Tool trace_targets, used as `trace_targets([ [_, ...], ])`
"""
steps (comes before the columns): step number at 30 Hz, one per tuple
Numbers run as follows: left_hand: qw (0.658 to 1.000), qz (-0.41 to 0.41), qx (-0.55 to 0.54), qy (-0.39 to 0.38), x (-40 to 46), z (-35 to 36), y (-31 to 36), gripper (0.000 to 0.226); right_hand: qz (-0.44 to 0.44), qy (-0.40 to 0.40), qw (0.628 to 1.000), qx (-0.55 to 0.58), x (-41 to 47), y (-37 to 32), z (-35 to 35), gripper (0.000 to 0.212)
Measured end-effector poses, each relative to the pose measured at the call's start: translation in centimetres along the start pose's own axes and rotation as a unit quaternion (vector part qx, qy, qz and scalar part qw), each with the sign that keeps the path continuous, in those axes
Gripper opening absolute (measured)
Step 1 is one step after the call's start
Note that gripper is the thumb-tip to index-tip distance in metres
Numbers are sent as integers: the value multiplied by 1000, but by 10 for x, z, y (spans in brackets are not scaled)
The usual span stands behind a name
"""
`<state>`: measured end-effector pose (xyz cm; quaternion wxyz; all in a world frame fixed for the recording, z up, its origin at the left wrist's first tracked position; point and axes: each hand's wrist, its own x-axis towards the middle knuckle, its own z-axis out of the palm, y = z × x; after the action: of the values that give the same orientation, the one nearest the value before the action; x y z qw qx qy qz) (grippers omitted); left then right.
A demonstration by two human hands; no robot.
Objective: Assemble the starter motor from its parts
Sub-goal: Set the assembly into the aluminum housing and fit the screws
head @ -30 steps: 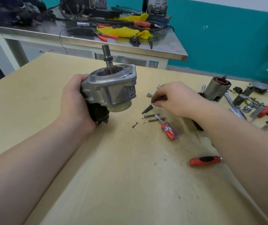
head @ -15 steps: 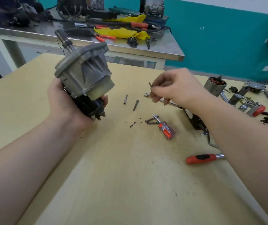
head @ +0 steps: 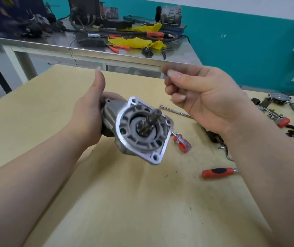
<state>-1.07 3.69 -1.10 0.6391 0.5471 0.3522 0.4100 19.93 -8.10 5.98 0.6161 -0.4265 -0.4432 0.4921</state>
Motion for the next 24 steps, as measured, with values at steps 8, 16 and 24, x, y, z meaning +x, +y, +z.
trace_targets([
  [8, 990, 36, 59, -119, -13, 6, -2, 91, -91, -37, 965, -243, -12, 14, 17, 13],
  [16, 971, -5, 128, -202, -10, 8, -6, 94, -119, -82, 892, -429, -18, 17, 25, 9],
  [24, 968, -18, 136, -208, -9, 7, -9, 105, -167, -68, 889, -421, -21, 16, 33, 16],
])
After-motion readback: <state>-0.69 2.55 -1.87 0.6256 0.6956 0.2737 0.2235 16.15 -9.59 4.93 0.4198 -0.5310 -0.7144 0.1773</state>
